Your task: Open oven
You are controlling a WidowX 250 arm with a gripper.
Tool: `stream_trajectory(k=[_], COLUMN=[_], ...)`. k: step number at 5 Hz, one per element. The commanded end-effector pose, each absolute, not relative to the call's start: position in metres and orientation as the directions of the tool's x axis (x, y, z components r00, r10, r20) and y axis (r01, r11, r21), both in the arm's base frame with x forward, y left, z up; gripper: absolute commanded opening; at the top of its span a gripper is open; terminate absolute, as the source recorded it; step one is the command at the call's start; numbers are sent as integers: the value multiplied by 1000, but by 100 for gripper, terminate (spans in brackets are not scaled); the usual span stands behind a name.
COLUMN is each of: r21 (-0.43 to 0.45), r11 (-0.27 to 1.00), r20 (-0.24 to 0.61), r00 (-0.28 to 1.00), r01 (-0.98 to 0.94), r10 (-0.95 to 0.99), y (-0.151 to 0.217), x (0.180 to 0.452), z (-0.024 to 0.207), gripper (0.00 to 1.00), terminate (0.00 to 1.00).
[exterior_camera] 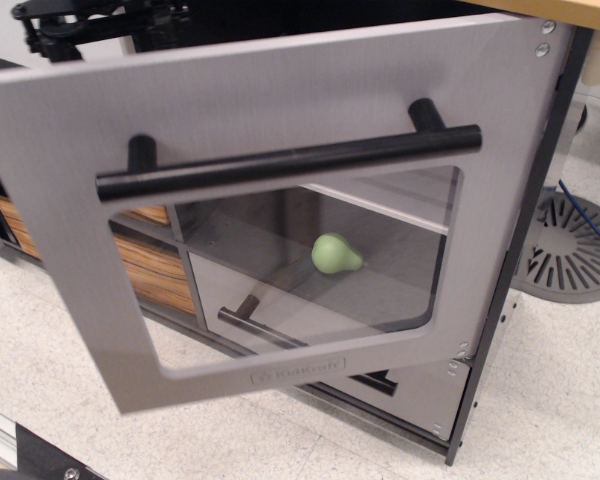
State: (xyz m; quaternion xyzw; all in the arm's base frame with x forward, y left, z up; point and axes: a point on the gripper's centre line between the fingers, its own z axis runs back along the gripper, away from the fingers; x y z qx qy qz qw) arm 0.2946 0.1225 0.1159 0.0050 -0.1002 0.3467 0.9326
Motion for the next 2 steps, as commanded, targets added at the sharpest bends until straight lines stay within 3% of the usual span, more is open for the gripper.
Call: stream_trajectory(k=[1,2], r21=[-117,-138], r11=[799,790], r20=[247,213], r00=[762,761], r01=[-589,-597], r10=[598,612], y=[45,22], x=[277,266], z=[122,116], gripper=[100,100], terminate=[0,100])
